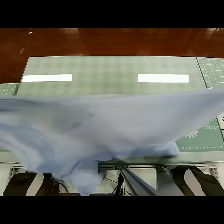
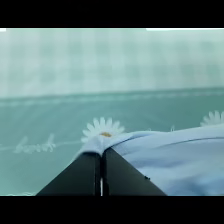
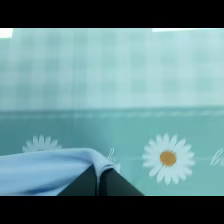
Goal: Fold the shirts.
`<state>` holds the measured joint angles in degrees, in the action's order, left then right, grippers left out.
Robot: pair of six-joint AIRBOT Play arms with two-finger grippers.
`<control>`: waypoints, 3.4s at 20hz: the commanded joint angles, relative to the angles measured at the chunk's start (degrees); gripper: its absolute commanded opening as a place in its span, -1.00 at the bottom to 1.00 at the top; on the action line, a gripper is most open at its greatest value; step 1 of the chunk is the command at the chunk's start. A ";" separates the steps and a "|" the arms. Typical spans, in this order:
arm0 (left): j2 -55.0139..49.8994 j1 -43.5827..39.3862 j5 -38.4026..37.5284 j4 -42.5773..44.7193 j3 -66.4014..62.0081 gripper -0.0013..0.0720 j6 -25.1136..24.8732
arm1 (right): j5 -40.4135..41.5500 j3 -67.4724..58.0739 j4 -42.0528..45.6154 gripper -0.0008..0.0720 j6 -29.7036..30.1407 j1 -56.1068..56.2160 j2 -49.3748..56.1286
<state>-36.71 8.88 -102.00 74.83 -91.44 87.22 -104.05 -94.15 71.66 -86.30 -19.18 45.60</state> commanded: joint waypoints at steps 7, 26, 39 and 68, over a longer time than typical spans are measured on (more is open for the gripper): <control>-32.92 0.00 26.51 -15.39 11.43 -0.93 -9.31 | 26.77 7.89 -3.58 -0.94 2.97 7.45 27.17; -62.53 -7.30 61.53 -19.08 2.10 -0.93 -14.56 | 64.24 7.91 -1.68 -0.94 1.46 14.69 51.60; -63.67 1.18 19.52 -12.35 1.90 -0.93 -8.94 | 34.18 7.80 2.29 -0.94 2.25 12.92 48.37; -25.03 12.33 33.75 -22.27 62.40 0.56 -16.44 | 30.91 41.42 -14.99 0.21 12.74 -7.54 14.82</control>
<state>-61.04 23.75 -74.06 55.07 -32.36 71.75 -74.94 -53.36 59.99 -74.52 -26.35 60.93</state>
